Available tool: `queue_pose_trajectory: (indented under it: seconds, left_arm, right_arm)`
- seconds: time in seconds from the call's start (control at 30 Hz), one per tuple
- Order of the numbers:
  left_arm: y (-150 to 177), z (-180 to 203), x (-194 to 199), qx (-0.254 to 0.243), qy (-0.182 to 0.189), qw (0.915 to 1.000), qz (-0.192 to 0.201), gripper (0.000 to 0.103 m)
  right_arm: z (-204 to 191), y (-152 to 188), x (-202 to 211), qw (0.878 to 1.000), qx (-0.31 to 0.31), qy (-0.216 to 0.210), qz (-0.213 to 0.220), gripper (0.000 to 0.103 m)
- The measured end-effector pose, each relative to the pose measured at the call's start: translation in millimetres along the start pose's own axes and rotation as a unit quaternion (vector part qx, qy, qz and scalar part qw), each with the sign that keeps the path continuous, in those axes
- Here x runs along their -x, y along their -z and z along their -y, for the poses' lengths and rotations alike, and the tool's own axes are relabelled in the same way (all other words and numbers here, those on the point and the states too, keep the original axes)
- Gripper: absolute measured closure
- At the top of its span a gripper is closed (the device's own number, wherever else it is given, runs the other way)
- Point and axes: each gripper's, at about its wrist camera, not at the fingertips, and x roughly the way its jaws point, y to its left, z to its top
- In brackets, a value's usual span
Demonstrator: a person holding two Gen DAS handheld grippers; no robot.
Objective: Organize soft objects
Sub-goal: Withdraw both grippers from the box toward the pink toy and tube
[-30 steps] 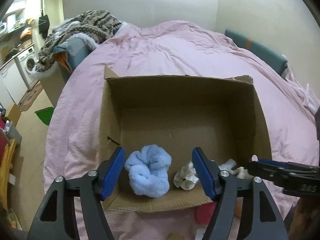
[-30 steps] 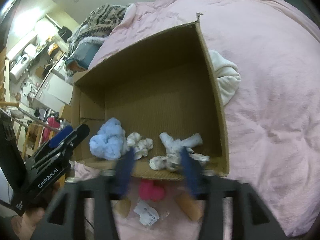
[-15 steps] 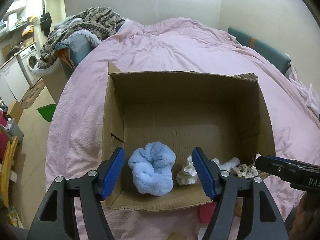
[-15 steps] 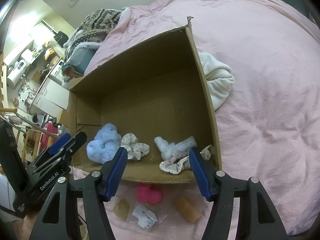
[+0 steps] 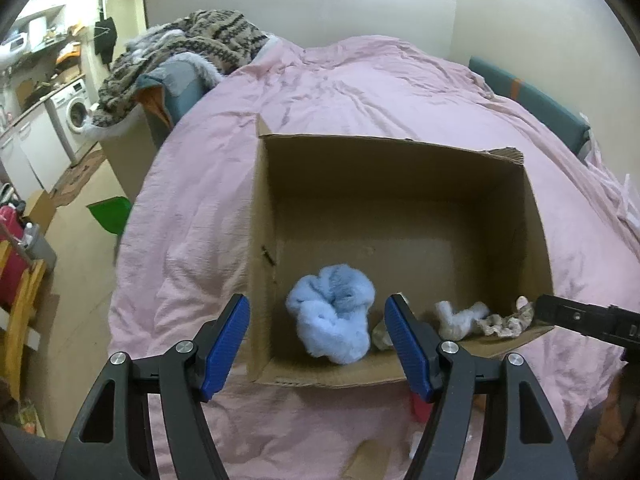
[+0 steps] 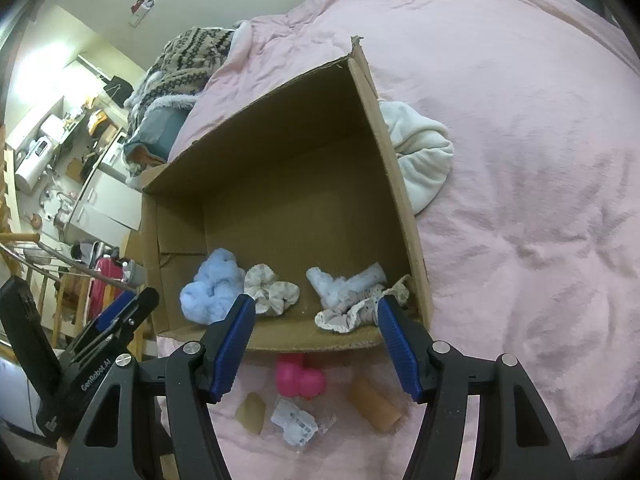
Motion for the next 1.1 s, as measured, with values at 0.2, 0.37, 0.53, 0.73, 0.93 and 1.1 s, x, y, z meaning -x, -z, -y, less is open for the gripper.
queue_pose_trajectory:
  seconds: [0.2, 0.37, 0.53, 0.73, 0.93, 1.1]
  left_arm:
    - [4, -11, 7, 0.017, -0.006, 0.9998, -0.003, 0.036]
    - [10, -15, 14, 0.021, -0.007, 0.9997, -0.009, 0.036]
    - [19, -17, 20, 0.022, -0.008, 0.9996, -0.018, 0.036]
    - [31, -18, 20, 0.027, -0.012, 0.9986, -0.045, 0.036]
    - [44, -19, 22, 0.031, -0.009, 0.9973, -0.066, 0.036]
    - [54, -22, 19, 0.039, -0.006, 0.9952, -0.09, 0.036]
  right_arm:
    - [-4, 8, 7, 1.0, 0.008, 0.004, -0.003, 0.036]
    - [-3, 17, 14, 1.0, 0.007, 0.01, -0.005, 0.036]
    - [-1, 24, 18, 1.0, 0.008, 0.018, -0.011, 0.036]
    - [9, 33, 20, 0.999, -0.005, 0.039, -0.015, 0.036]
    - [16, 36, 15, 0.998, -0.017, 0.06, -0.031, 0.036]
    - [23, 40, 3, 0.994, -0.026, 0.096, -0.055, 0.036]
